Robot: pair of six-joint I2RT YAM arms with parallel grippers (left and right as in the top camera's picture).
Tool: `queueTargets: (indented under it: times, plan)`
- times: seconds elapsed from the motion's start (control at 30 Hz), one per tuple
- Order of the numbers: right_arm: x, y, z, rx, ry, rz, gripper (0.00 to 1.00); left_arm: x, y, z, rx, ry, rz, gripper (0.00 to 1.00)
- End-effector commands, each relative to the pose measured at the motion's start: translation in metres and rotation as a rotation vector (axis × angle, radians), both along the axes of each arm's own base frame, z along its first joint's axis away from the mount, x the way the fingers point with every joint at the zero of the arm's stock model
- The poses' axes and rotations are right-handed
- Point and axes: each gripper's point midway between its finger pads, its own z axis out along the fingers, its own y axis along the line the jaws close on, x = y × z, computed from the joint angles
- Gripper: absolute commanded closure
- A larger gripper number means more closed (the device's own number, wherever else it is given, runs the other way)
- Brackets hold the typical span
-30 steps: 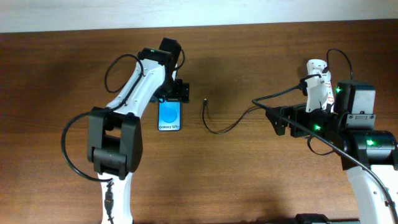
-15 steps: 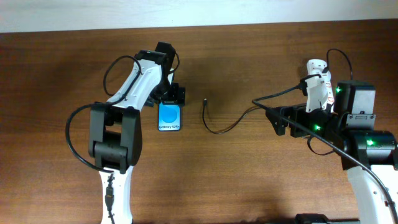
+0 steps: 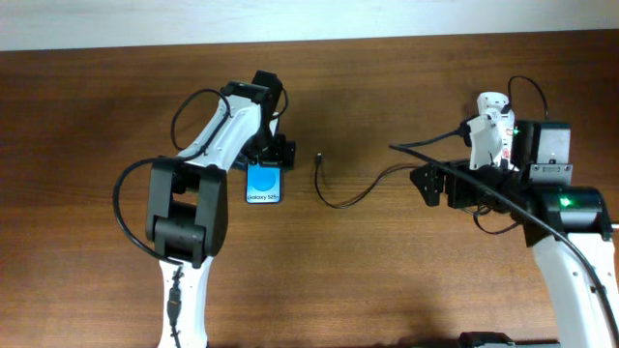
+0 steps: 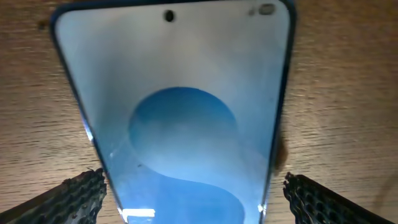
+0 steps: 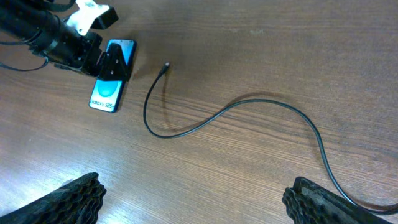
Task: Plug charger to phone and switch on socket
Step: 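Lower the left gripper and grasp the phone's top edge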
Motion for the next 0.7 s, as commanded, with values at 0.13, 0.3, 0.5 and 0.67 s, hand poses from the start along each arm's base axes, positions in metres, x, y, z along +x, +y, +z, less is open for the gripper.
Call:
queueTargets:
  times: [0.13, 0.3, 0.5, 0.67]
  plan:
    - [0.0039, 0.0034, 0.0026, 0.003, -0.002, 0.015, 0.02, 0.002, -0.0006, -0.0041, 0.001, 0.005, 0.009, 0.01]
    - [0.004, 0.0034, 0.0026, 0.003, -0.003, 0.015, 0.02, 0.0034, 0.004, -0.0041, 0.028, -0.003, 0.036, 0.01]
    - [0.004, 0.0034, 0.0026, 0.003, -0.003, 0.015, 0.02, 0.0037, 0.0018, -0.0045, 0.028, -0.007, 0.037, 0.01]
    - [0.0039, 0.0034, 0.0026, 0.003, -0.002, 0.015, 0.02, 0.0036, 0.0018, -0.0049, 0.028, -0.006, 0.071, 0.01]
